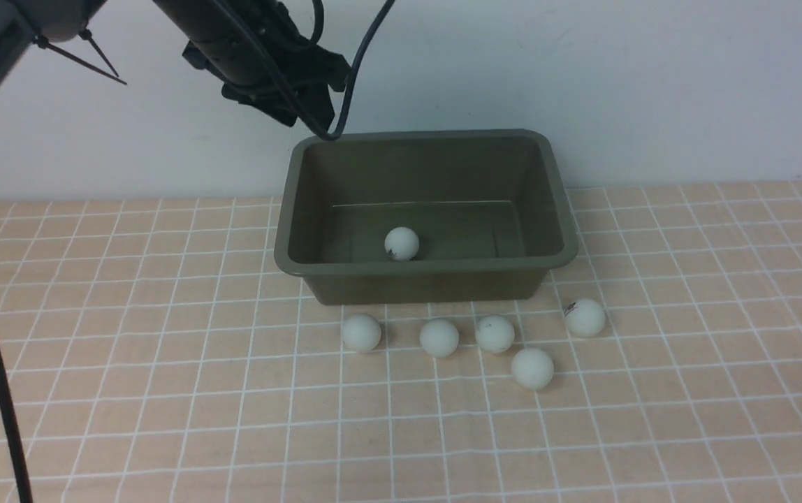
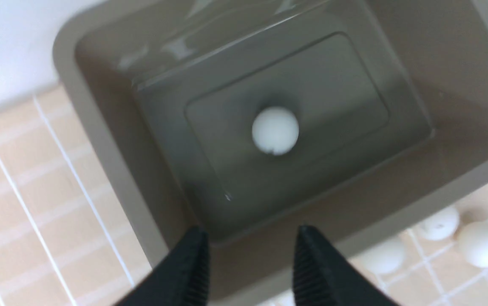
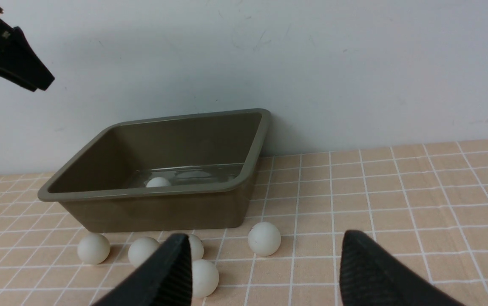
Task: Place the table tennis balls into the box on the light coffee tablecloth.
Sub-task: 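Reach for and grasp a ping pong ball on the table beside the basket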
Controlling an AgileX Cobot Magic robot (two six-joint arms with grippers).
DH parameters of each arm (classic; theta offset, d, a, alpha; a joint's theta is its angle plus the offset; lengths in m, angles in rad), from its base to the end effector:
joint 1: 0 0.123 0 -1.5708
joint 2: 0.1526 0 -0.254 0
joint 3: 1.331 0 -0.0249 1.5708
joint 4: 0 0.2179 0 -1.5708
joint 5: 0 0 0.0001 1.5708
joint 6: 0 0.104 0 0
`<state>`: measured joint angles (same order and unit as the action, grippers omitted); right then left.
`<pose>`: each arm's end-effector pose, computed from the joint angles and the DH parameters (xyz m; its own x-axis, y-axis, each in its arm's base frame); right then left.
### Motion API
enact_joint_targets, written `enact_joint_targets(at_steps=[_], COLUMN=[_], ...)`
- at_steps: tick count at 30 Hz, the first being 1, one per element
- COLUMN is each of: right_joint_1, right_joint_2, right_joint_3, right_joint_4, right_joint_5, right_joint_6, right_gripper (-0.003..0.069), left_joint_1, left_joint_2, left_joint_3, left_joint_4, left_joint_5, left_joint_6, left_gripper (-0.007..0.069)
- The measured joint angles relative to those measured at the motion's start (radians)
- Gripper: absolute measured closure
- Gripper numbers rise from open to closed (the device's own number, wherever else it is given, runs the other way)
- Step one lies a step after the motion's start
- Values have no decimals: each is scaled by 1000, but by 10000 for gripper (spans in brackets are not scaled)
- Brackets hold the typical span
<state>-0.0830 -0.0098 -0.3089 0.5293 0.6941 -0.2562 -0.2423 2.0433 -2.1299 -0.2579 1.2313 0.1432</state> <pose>0.0377 0.0306 0.2468 -0.2507 0.1781 -0.9515 -0.1971 0.9530 0.2303 0.3914 -0.1225 0.3037 -0.8198 0.2582 -0.5111 0.3959 0.9005 -0.1801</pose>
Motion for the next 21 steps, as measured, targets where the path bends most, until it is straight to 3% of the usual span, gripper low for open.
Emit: enact_joint_targets(at_steps=[4, 8, 15, 21], right_joint_1=[0, 0, 0, 0], right_joint_2=[0, 0, 0, 0], right_joint_3=[0, 0, 0, 0], right_joint_4=[0, 0, -1, -1], right_joint_5=[0, 0, 0, 0], right_joint_6=[0, 0, 0, 0], right_gripper=[232, 242, 251, 252], left_joint_1=[-16, -56, -111, -117], left_joint_2=[-76, -189, -278, -279], left_joint_3=[169, 434, 719, 784], left_joint_4=[-38, -69, -79, -130], left_joint_5=[-1, -1, -2, -82], left_joint_6=[-31, 20, 123, 230], left_gripper=[502, 524, 526, 489])
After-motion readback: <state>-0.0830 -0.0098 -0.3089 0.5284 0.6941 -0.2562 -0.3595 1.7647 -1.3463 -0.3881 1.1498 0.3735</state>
